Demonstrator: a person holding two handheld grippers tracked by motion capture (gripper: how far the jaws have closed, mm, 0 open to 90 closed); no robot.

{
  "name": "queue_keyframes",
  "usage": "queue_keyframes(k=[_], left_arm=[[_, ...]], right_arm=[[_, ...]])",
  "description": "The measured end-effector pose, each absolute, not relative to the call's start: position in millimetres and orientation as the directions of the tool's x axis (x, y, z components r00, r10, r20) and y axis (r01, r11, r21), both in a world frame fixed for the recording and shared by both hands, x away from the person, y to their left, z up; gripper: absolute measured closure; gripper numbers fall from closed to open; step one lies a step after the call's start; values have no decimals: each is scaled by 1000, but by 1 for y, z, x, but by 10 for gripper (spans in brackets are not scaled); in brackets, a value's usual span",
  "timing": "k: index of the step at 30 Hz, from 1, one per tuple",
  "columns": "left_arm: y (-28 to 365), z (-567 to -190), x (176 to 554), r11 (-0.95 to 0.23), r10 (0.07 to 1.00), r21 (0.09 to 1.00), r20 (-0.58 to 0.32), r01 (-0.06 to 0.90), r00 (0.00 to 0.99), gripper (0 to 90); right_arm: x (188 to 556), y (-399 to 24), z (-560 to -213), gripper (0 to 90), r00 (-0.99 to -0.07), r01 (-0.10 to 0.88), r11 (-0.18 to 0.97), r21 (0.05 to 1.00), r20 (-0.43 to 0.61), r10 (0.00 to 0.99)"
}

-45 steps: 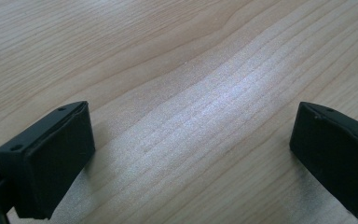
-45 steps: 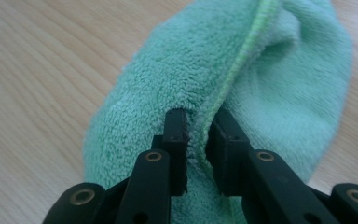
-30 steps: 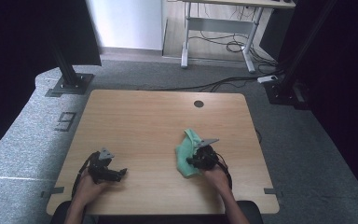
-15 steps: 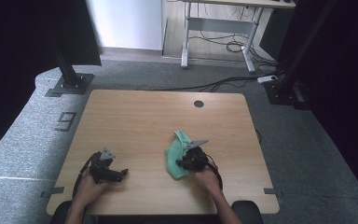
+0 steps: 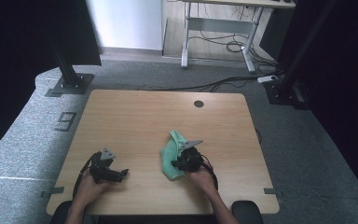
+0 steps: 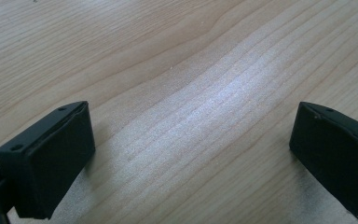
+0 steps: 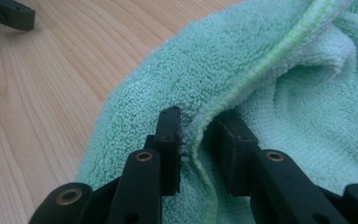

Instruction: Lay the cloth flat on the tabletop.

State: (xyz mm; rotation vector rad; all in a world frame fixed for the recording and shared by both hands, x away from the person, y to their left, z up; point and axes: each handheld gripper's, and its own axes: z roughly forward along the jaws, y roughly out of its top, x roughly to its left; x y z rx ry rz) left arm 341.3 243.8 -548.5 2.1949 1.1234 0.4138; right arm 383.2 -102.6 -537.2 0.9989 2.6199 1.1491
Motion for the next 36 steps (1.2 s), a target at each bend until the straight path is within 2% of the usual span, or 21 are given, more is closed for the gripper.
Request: queue_keyframes(k=[19, 20, 21, 25, 28, 31, 36], left_arm=[[243, -549, 341, -440, 807, 660, -6, 609, 590, 0], [243, -549, 341, -440, 807, 660, -6, 609, 590, 0], [243, -549, 341, -441, 807, 660, -6, 609, 591, 0], [243, -548, 341, -445, 803, 658, -7, 607, 596, 9], [241, -545, 340, -449, 801, 654, -7, 609, 598, 81], [237, -542, 339, -449, 804, 651, -5, 612, 595, 134], [224, -538, 338, -477, 783, 647, 6, 595, 622, 139]], right_arm=[[381, -78, -538, 670, -803, 502, 509, 699, 158, 575], [381, -78, -538, 632, -800, 510, 506, 696, 167, 576], [381, -78, -538, 632, -800, 510, 506, 696, 167, 576], [381, -78, -533, 475, -805, 489, 528, 695, 127, 579], [380, -82, -526, 369, -807, 478, 517, 710, 123, 577], [379, -85, -521, 344, -808, 474, 506, 721, 128, 574], [382, -101, -508, 361, -796, 478, 475, 739, 137, 589]])
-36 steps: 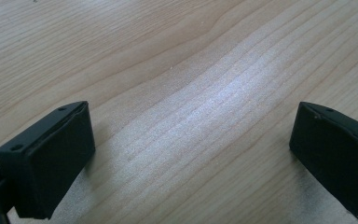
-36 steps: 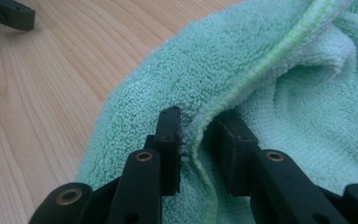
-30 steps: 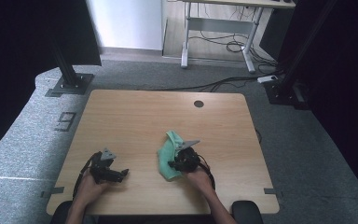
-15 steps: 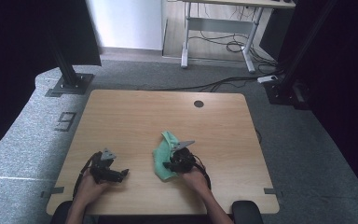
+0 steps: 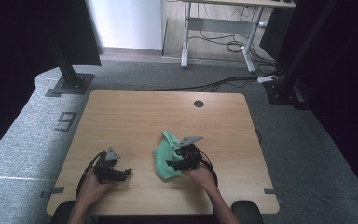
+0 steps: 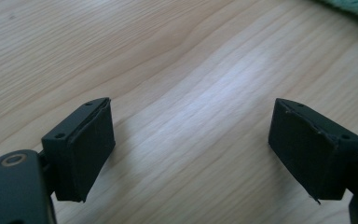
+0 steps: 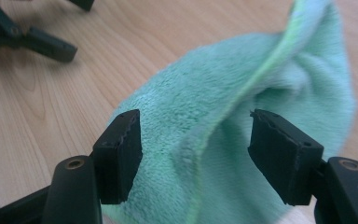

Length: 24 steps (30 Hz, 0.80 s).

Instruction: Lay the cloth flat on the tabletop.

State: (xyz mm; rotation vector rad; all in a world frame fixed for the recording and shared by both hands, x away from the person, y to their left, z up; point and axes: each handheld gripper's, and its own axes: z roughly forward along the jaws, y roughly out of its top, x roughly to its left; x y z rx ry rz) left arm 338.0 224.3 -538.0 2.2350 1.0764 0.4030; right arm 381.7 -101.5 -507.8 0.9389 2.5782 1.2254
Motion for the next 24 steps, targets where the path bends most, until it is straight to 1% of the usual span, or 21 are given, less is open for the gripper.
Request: queue_keyframes(k=[1, 2, 3, 7, 15, 22, 24], left_arm=[[222, -537, 337, -481, 779, 648, 7, 590, 627, 139], [219, -535, 337, -484, 773, 650, 5, 585, 634, 140], [217, -534, 337, -486, 768, 653, 2, 581, 641, 140], [205, -527, 334, -491, 739, 668, -20, 559, 673, 140], [171, -523, 329, -529, 675, 682, -23, 505, 738, 152], [143, -520, 329, -538, 626, 693, -53, 480, 778, 146], [136, -517, 330, -535, 616, 701, -58, 471, 786, 143]], right_arm=[[382, -101, -508, 361, -796, 478, 475, 739, 137, 589], [384, -109, -505, 388, -790, 482, 470, 740, 134, 598], [384, -109, -505, 388, -790, 482, 470, 740, 134, 598], [391, -125, -502, 435, -769, 496, 457, 738, 128, 627], [407, -141, -511, 568, -732, 535, 450, 716, 126, 670], [413, -137, -524, 577, -731, 542, 474, 694, 111, 674], [413, -135, -528, 564, -732, 539, 479, 693, 103, 674]])
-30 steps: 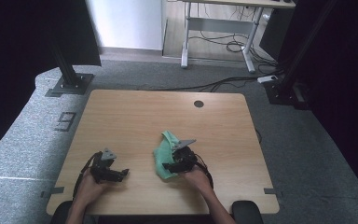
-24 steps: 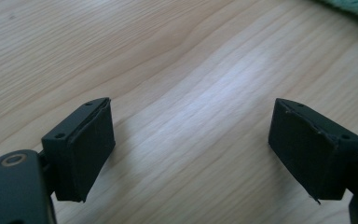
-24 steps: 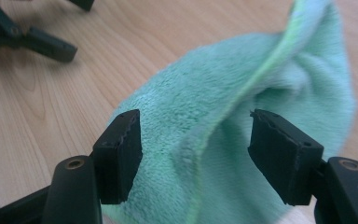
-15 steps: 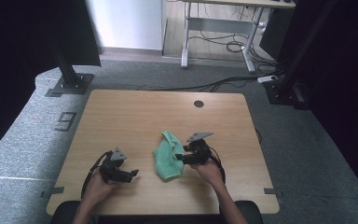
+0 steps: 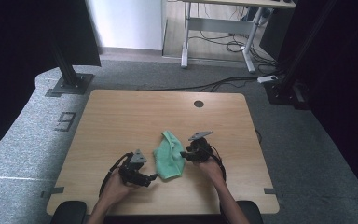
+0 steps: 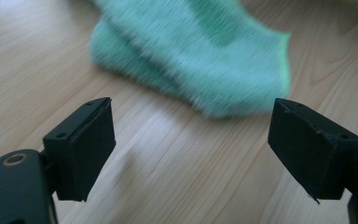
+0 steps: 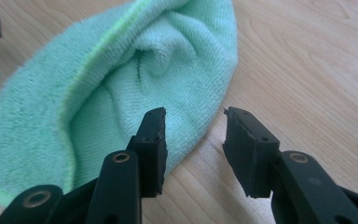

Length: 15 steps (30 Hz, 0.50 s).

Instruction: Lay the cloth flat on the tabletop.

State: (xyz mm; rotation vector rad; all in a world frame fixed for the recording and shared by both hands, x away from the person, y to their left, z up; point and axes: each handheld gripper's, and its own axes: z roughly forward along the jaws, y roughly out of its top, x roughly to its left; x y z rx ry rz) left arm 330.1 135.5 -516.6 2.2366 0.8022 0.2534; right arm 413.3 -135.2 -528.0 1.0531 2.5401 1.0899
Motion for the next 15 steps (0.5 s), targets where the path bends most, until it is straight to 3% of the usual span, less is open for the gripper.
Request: queue_keyframes(k=[5, 15], left_arm=[[116, -510, 329, -550, 580, 709, -57, 441, 813, 164], [88, -513, 324, -608, 497, 694, -46, 385, 867, 319]], right_arm=[[413, -133, -536, 535, -733, 538, 496, 681, 87, 675], [413, -131, -539, 526, -739, 525, 517, 676, 60, 671]])
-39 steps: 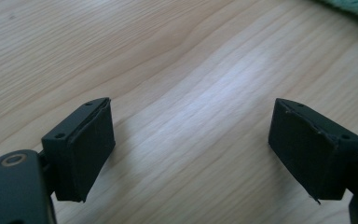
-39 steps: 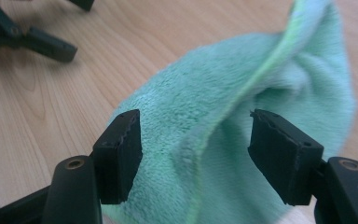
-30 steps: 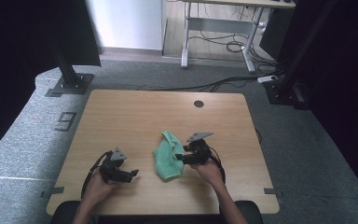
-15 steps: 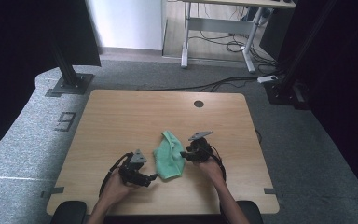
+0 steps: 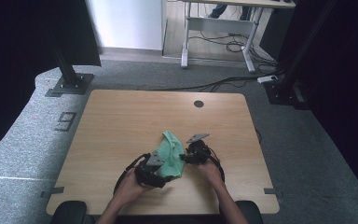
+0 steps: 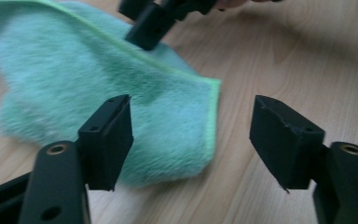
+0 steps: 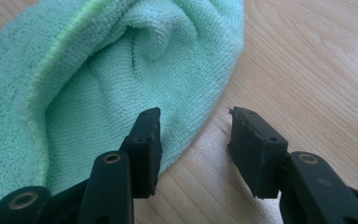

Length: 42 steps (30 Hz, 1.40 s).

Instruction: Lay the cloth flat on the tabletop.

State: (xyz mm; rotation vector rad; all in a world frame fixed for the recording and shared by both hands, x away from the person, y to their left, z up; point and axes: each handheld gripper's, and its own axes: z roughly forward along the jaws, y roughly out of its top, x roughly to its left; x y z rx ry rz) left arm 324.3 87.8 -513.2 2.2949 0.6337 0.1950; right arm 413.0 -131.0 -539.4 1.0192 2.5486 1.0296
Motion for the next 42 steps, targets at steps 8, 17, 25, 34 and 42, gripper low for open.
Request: queue_keyframes(k=[8, 17, 25, 34, 42], left_arm=[[79, -534, 323, -679, 493, 637, 29, 364, 869, 425], [82, -536, 322, -680, 514, 642, 74, 354, 854, 655], [89, -535, 324, -651, 527, 659, 33, 377, 850, 850], [117, -505, 335, -546, 597, 737, 8, 399, 802, 856], [149, -490, 347, -456, 679, 776, -15, 437, 734, 853]], right_arm=[[410, -133, -541, 526, -742, 510, 513, 690, 51, 668], [408, -132, -542, 526, -742, 497, 524, 691, 26, 669], [407, -133, -543, 530, -744, 485, 523, 701, 16, 668], [403, -138, -541, 603, -747, 493, 532, 689, 22, 665], [397, -145, -540, 698, -754, 498, 539, 679, 31, 657]])
